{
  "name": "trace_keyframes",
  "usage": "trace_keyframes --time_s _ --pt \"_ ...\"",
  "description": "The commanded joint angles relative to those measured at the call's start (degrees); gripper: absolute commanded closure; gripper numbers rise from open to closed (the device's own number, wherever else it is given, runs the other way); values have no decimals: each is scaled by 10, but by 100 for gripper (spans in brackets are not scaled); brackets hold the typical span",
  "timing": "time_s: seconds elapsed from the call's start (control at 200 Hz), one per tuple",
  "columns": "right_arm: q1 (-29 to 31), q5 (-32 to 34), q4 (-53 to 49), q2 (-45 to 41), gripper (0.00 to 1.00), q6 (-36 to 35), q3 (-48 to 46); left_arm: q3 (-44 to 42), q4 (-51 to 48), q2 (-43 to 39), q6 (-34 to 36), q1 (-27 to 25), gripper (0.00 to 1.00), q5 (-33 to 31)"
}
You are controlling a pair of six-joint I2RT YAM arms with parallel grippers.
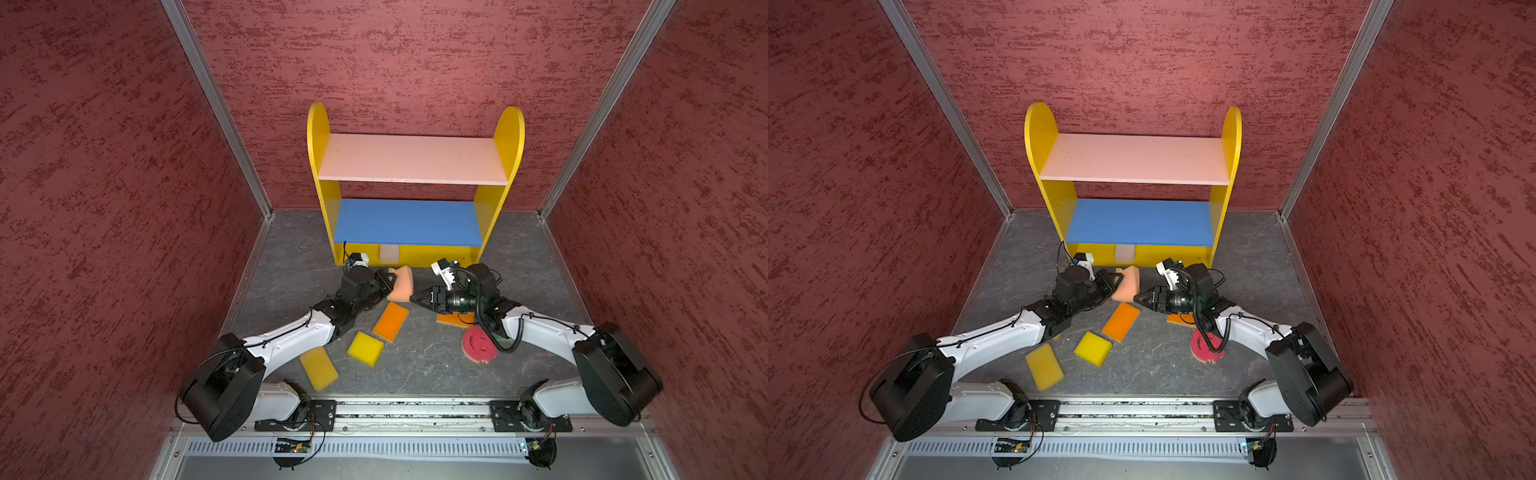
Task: Place and organize the cleaning sponges onto the shelf
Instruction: 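Open and withdraw the left gripper while the right holds the pink sponge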
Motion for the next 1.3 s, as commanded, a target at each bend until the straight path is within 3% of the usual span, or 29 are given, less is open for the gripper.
trace_keyframes --time_s 0.0,0.441,0.516,0.616,0.746,0.827,0.887,0.967,1.022,1.292 --pt "3 40 60 -15 44 50 -3 14 -15 -8 5 3 93 -20" --pt "49 59 131 59 44 90 18 16 -18 -7 0 3 92 -38" --pt "54 68 140 64 51 98 16 16 -20 -6 1 2 92 -40" --pt "54 83 146 61 68 103 10 15 -18 -5 2 2 92 -40" --pt "54 95 147 63 70 102 15 15 -17 -3 3 3 92 -37" --pt "54 95 159 67 79 106 18 14 -15 -1 3 2 91 -35" --pt "54 96 161 67 87 108 18 14 -18 -1 3 3 84 -34" --pt "52 103 140 60 91 97 18 10 -20 -7 3 7 58 -36" --pt "46 107 112 53 91 84 18 2 -24 -18 0 11 49 -41" --pt "-33 102 -17 68 92 -4 39 -23 -114 -118 23 39 34 -101"
